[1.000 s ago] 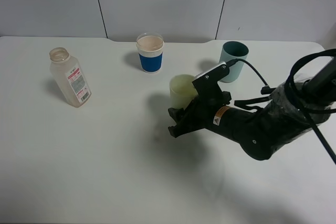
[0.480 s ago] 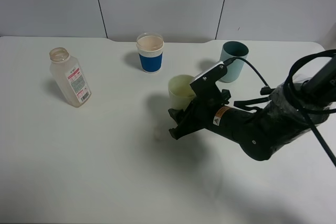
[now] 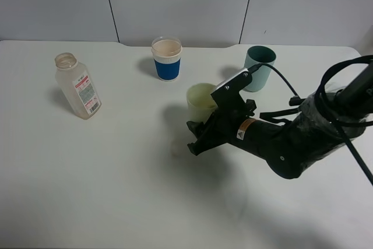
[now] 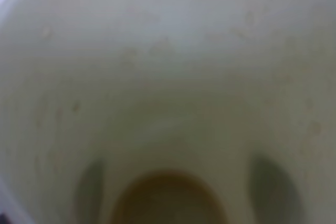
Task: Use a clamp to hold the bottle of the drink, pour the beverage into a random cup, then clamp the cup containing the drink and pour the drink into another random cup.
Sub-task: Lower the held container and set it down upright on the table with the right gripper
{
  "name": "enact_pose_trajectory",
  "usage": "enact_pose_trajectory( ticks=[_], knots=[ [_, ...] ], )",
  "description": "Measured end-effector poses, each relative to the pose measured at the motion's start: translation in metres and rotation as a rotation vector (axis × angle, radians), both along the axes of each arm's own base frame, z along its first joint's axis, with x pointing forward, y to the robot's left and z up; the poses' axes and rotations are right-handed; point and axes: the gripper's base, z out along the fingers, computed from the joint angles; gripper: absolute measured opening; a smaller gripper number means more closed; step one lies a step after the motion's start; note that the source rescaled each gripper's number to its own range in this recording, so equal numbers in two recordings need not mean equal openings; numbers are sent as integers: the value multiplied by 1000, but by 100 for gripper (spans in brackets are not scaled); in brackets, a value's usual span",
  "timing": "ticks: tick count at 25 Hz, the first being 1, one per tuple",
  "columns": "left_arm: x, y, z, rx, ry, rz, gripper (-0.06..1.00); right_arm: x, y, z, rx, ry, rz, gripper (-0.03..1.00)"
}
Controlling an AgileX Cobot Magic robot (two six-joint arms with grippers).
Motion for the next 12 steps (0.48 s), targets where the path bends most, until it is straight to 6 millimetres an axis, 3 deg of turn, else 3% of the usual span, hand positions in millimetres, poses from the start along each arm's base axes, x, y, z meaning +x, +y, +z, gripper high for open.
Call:
enact_pose_trajectory(
  ticks=[1,3,4,7,12],
  knots=[
    [0,0,0,0,0,0,100,0,0,0,0,0,0,13],
    [0,0,0,0,0,0,100,0,0,0,0,0,0,44],
    [0,0,0,0,0,0,100,0,0,0,0,0,0,66],
    [0,0,0,0,0,0,100,0,0,0,0,-1,0,76],
    [0,0,0,0,0,0,100,0,0,-1,-4,6,1,78]
  ],
)
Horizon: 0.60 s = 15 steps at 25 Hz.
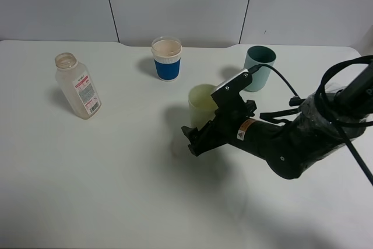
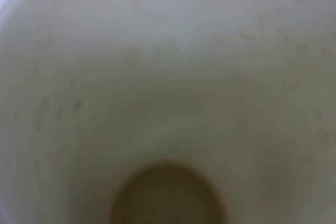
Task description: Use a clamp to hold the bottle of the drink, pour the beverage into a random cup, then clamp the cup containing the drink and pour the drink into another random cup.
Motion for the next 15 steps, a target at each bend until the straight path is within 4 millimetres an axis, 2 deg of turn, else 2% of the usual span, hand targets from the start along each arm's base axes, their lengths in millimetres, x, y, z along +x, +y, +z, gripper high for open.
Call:
enact_pose_trajectory(
  ticks=[5,9,15],
  knots=[
    [0,0,0,0,0,0,100,-2,-1,-1,-20,39,2,79],
    [0,0,0,0,0,0,100,-6,-2,22,-6,83,0,79],
    [0,0,0,0,0,0,100,-11,-4,71,69,28,10,80]
  ],
)
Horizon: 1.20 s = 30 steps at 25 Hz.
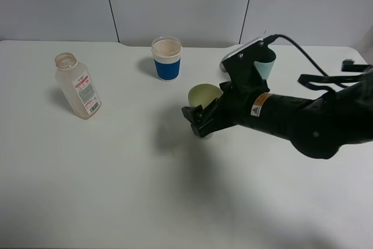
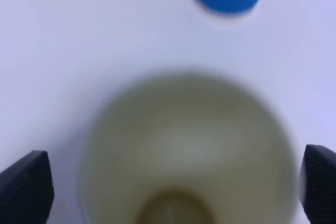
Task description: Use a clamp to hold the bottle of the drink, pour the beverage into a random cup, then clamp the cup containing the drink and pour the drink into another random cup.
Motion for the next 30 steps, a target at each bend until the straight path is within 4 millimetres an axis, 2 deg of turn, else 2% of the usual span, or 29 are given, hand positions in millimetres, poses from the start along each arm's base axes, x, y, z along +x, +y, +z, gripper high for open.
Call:
enact_pose_trajectory(
  ticks=[8,14,18,23,27,28,30],
  knots=[
    [0,0,0,0,0,0,100,-10,-12,57,37,-142,12,80],
    [0,0,0,0,0,0,100,-1,-33,101,62,-235,-28,80],
    [0,0,0,0,0,0,100,14,-56,134,32,-280,-77,80],
    [0,0,0,0,0,0,100,29,-96,170,-12,-262,-213,80],
    [0,0,0,0,0,0,100,21,-127,192,-35,-263,-321,80],
    [0,0,0,0,0,0,100,21,-127,192,-35,-263,-321,80],
    [0,0,0,0,0,0,100,3,-148,206,-30,-262,-398,80]
  ],
)
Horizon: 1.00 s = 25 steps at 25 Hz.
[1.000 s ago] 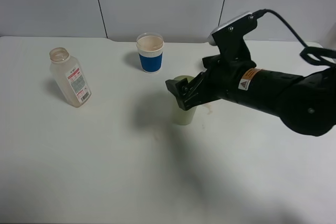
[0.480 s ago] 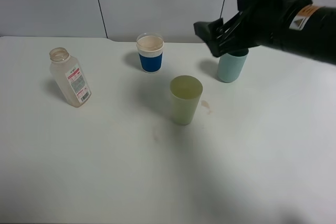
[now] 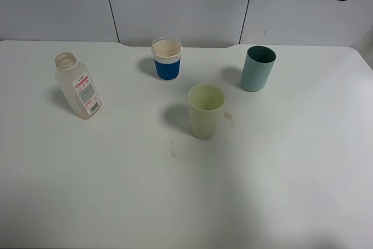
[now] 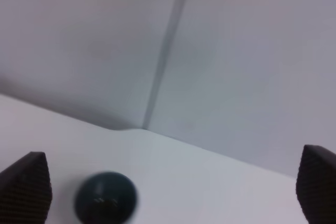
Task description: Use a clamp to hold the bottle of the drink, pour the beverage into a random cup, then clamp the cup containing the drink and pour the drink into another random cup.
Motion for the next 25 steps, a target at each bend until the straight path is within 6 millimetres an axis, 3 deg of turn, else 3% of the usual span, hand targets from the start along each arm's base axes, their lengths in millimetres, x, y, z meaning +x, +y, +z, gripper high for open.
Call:
enact_pose_trajectory(
  ticks=[4,12,15,16,17,19,25],
  knots=[
    [0,0,0,0,0,0,100,-40,-20,21,27,-14,-81,80],
    [0,0,0,0,0,0,100,-135,-32,41,83,-44,-113,80],
    [0,0,0,0,0,0,100,-169,-35,38,96,-37,-123,80],
    [0,0,0,0,0,0,100,-169,-35,38,96,-37,-123,80],
    [0,0,0,0,0,0,100,-189,-38,34,98,-32,-138,80],
    [0,0,0,0,0,0,100,-207,-41,30,100,-26,-153,80],
    [0,0,0,0,0,0,100,-239,-44,19,110,-13,-165,80]
  ],
)
